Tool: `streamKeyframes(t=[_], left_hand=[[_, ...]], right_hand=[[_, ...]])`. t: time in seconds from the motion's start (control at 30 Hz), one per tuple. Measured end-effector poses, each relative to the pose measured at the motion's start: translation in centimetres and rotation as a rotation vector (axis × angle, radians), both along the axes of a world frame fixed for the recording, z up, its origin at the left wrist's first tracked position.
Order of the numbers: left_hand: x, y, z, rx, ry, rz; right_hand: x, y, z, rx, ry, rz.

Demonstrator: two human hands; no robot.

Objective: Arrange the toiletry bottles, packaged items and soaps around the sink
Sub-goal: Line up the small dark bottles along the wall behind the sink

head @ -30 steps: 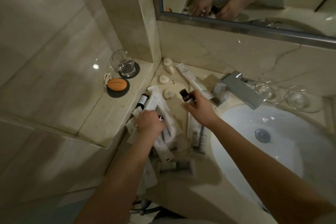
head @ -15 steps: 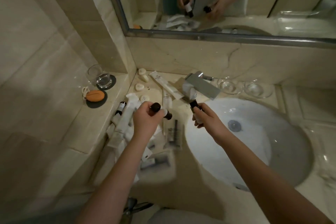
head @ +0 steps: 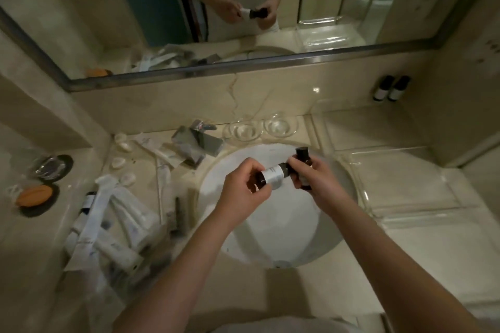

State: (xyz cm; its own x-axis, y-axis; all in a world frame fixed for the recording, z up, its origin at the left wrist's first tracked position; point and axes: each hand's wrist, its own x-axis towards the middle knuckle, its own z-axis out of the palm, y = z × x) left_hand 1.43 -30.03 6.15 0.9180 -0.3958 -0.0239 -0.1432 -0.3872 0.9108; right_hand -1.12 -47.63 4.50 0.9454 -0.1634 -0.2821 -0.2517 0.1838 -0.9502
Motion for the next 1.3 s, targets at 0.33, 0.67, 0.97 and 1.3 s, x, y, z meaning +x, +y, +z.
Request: streamKeyframes(t=[0.33, 0.67, 0.97, 1.3], left_hand=[[3.2, -8.2, 0.5, 0.063, 0.539, -0.410], [6.2, -14.5, -2.6, -0.002, 0.522, -0.118], [11.8, -21.0, -4.0, 0.029, 0.354, -0.026], [17.7, -26.8, -6.3, 0.168, 0.191, -0.018]], right_hand=[[-0.4, -9.4, 3.5, -0.379, -0.170, 0.280], [1.6, -15.7, -1.5, 0.075, 0.078, -0.022], [7.2, -20.9, -3.7, -0.077, 0.028, -0.188], [13.4, -25.2, -4.9, -0.505, -0.009, -0.118]])
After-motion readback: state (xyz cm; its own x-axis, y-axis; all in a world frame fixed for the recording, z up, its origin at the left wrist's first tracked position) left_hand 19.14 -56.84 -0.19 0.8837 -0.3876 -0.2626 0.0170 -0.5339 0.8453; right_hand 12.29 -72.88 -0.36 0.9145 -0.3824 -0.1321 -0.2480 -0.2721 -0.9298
